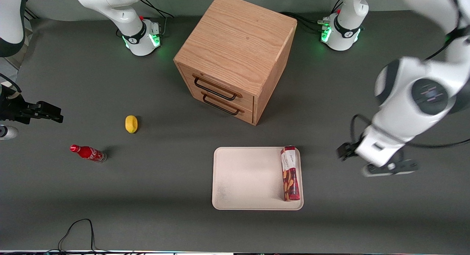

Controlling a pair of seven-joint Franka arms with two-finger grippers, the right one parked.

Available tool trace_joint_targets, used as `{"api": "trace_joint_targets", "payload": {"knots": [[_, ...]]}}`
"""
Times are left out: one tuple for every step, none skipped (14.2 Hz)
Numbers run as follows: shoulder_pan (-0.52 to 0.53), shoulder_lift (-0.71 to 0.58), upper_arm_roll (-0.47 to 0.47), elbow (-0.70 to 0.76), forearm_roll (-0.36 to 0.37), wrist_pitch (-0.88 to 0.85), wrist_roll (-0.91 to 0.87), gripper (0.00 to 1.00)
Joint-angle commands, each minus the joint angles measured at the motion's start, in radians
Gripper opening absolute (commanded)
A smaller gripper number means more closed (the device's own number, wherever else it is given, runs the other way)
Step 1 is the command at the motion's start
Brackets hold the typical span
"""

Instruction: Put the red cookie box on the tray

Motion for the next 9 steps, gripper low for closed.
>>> {"api": "trace_joint_targets", "payload": {"knots": [[0.057,-0.139,0.038,-0.089,-0.081,-0.117,0.156,1.00],[0.078,-0.184,0.072,-0.127,-0.110,-0.122,0.262,1.00],[0.083,-0.227,0.103,-0.166,-0.139,-0.123,0.339,1.00],[0.097,-0.268,0.117,-0.195,-0.152,-0.131,0.382,1.00],[0.107,-0.308,0.118,-0.219,-0.154,-0.144,0.390,1.00],[0.115,-0.343,0.118,-0.232,-0.154,-0.164,0.392,1.00],[0.118,-0.371,0.118,-0.232,-0.155,-0.198,0.392,1.00],[0.118,-0.396,0.118,-0.230,-0.154,-0.233,0.392,1.00],[0.118,-0.408,0.118,-0.229,-0.154,-0.259,0.392,1.00]]}}
